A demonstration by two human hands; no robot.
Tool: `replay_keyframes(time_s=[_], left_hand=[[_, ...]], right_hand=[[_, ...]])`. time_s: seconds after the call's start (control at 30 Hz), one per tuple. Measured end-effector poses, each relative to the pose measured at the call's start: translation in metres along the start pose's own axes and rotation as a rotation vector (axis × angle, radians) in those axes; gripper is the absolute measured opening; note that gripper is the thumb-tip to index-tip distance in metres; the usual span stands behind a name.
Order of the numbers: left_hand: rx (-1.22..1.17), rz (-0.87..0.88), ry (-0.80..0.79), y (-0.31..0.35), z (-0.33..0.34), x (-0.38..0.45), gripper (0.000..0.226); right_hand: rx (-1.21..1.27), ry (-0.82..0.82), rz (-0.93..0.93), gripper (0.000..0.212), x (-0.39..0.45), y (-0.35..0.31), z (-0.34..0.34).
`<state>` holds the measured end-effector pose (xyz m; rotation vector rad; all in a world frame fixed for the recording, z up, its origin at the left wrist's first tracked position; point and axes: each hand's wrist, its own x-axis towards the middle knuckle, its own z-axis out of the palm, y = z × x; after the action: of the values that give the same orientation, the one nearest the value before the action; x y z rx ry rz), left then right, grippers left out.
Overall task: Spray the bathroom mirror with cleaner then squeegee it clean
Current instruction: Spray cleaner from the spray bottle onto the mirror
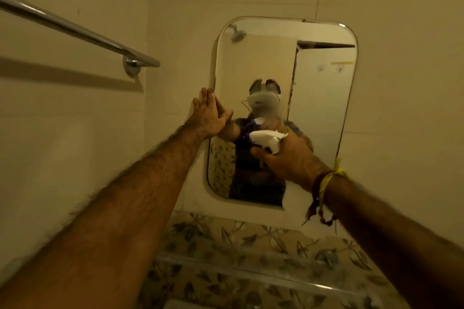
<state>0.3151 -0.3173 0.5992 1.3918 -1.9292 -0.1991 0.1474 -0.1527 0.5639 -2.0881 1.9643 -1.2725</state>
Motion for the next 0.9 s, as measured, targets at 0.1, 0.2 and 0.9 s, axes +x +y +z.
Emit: replay_keyframes(time_s=[0.1,0.2,0.9], left_hand=[[0.038,-0.030,-0.064,-0.022,0.024,-0.013,0.091],[0.077,-0.063,-0.136,-0.043,0.038,-0.026,0.090],[0.199,0.046,0.073,0.044,-0.038,0.047,0.151]], right_hand=[[-0.090,-0.065,0.052,0.055,-0.015,0.019,0.021],[-0.144,-0.285,0.093,0.049,-0.028,0.039,0.034],[0.330,0.319,-0.109,0.038,0.077,-0.055,-0.135]])
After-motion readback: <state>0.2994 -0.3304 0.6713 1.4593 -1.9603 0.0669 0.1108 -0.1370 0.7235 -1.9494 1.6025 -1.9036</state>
